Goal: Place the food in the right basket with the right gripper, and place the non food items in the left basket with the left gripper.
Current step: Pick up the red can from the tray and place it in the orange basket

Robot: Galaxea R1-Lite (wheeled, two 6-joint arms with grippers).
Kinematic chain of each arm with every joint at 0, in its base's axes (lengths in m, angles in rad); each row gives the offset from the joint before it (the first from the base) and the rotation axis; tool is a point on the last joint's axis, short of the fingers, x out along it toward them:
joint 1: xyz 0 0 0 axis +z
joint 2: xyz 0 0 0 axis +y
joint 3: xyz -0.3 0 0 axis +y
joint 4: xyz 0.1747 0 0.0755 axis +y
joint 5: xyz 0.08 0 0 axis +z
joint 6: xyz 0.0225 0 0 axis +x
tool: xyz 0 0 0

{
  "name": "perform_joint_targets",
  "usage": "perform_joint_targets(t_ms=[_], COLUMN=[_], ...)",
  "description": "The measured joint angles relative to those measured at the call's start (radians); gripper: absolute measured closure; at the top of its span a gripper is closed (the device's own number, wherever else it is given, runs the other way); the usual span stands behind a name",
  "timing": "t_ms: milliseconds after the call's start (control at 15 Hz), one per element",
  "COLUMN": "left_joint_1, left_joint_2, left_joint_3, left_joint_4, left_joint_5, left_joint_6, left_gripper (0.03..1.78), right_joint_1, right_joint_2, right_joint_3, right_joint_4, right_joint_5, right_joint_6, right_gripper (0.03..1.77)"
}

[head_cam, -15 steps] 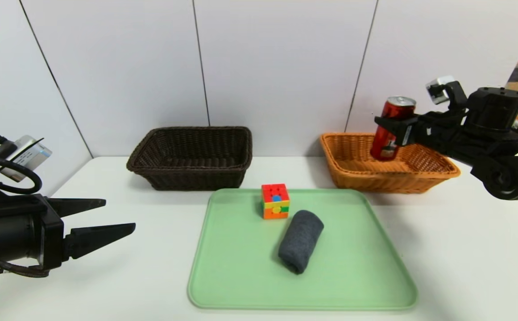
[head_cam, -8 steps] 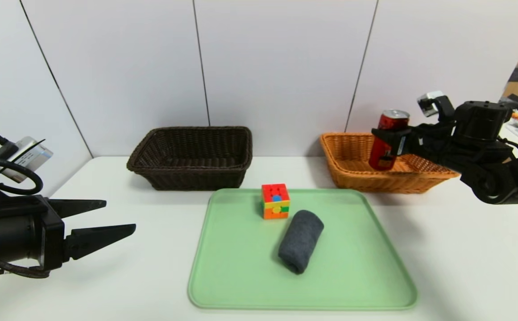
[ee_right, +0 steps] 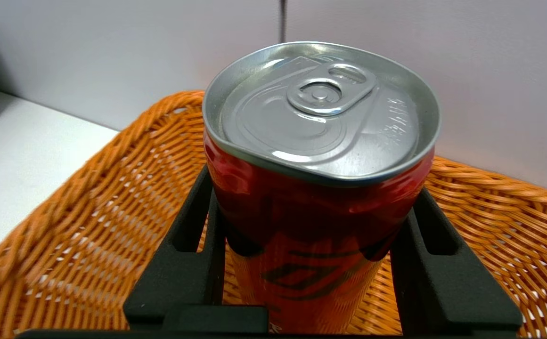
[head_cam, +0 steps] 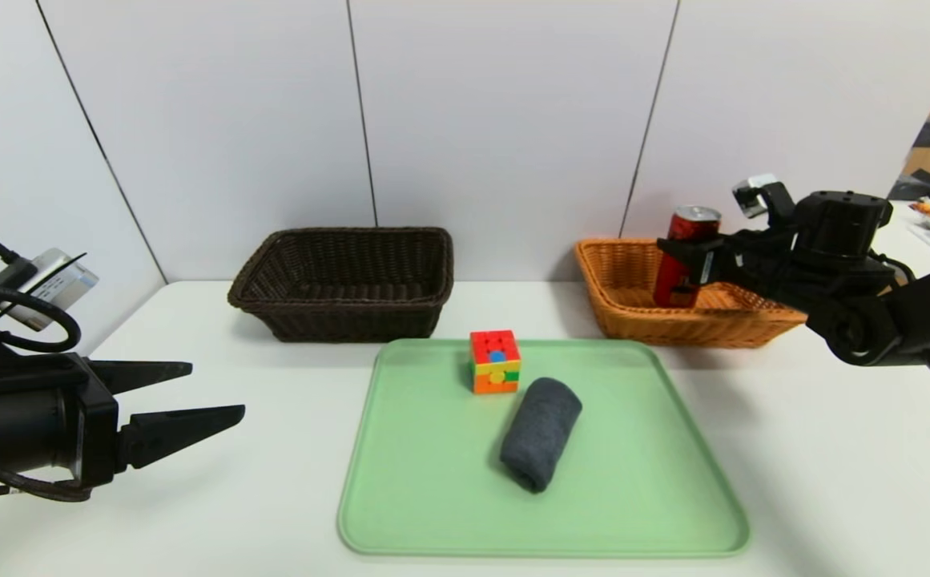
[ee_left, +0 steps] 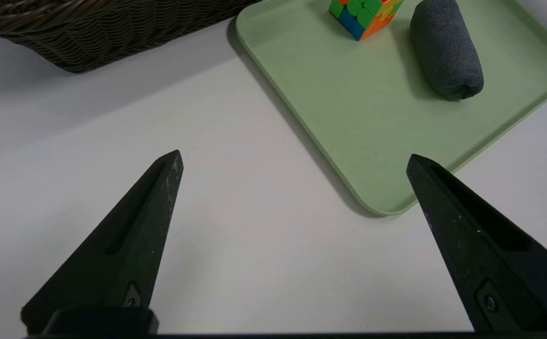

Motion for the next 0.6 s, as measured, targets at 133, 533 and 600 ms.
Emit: perform_joint_targets(t_ms=[133, 533, 600], left_joint_1=[0.000, 0.000, 0.000], left_joint_2=[0.001, 0.006, 0.007], left_joint_3=[0.000, 0.000, -0.001], left_joint_4=[-0.001, -0.002, -0.003], left_joint_5=[0.000, 0.000, 0.000], left_joint_6=[0.001, 0.000, 0.000], left_gripper=[0.12, 0.12, 0.12], right_joint_1=[0.000, -0.003, -0.005], right_joint_2=[0.016, 0.055, 0.059], right_joint_3=[-0.016, -0.043, -0.046], right_joint_4=[-0.001, -0.001, -0.001], right_joint_5=[-0.001, 0.000, 0.001], right_joint_6=[0.000, 0.000, 0.000], right_gripper=[0.87, 0.87, 0.87])
